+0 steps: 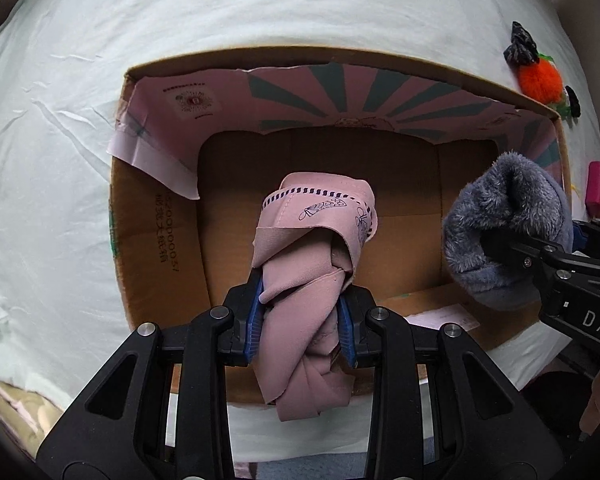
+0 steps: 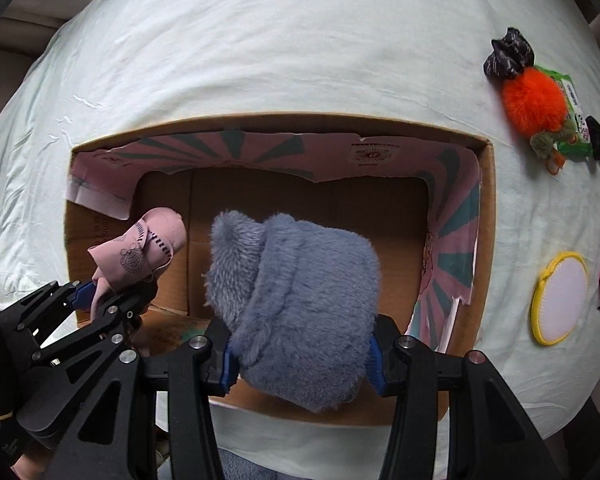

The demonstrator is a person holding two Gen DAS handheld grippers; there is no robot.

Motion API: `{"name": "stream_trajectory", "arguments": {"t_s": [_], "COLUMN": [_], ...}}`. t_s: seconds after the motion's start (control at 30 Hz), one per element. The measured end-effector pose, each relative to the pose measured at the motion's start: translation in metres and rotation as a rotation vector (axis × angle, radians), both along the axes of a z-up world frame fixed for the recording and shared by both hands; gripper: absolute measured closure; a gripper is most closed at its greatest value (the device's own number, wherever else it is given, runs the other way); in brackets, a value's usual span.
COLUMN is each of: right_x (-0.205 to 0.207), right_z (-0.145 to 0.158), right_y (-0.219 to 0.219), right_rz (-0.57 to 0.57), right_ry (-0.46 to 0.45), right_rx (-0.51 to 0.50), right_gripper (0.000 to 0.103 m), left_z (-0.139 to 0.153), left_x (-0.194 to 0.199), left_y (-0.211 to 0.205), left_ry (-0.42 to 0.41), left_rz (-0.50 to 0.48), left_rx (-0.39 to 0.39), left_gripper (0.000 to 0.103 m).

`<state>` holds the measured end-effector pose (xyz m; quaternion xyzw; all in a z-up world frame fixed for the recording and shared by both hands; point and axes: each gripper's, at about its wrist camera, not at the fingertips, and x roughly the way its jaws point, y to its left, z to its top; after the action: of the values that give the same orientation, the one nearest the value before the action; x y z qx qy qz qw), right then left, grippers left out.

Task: Organize soft objects
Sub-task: 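Open both tools to drop the cloth and sock into the box, then lift both tools away from the box toward the remaining items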

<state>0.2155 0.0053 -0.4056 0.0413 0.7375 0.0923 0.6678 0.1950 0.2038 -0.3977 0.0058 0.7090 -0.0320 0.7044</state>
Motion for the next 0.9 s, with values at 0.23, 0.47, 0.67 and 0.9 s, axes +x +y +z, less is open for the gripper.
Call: {"name": "stream_trajectory", "arguments": {"t_s": [0.23, 0.47, 0.67, 0.9], "right_x": [0.006, 0.008, 0.003, 0.002], "right_z": [-0.009, -0.013, -0.003, 0.019], "right_y": [-0.004, 0.004, 0.003, -0.002], "right_rz": [-0.021, -0.043, -0.069, -0.101], "right_ry": [0.035, 0.007, -0.028, -0.068], "right_rx": [0.006, -0.048, -0.028, -0.004], "right_gripper": [0.057, 0.0, 0.0, 0.0], "left_z": [-0.006, 0.013, 0.013, 0.038], "left_x": [0.001, -0.005, -0.009, -0.019], "left_y": [-0.006, -0.025, -0.025, -0.01], "left_ry": [0.015, -0.091, -0.084, -0.126], "left_rz": [-0.069, -0.194, -0.222, -0.211], "left_rx": [0.03, 0.065, 0.072, 0.044], "left_gripper": [0.072, 0.0, 0.0, 0.0]}}
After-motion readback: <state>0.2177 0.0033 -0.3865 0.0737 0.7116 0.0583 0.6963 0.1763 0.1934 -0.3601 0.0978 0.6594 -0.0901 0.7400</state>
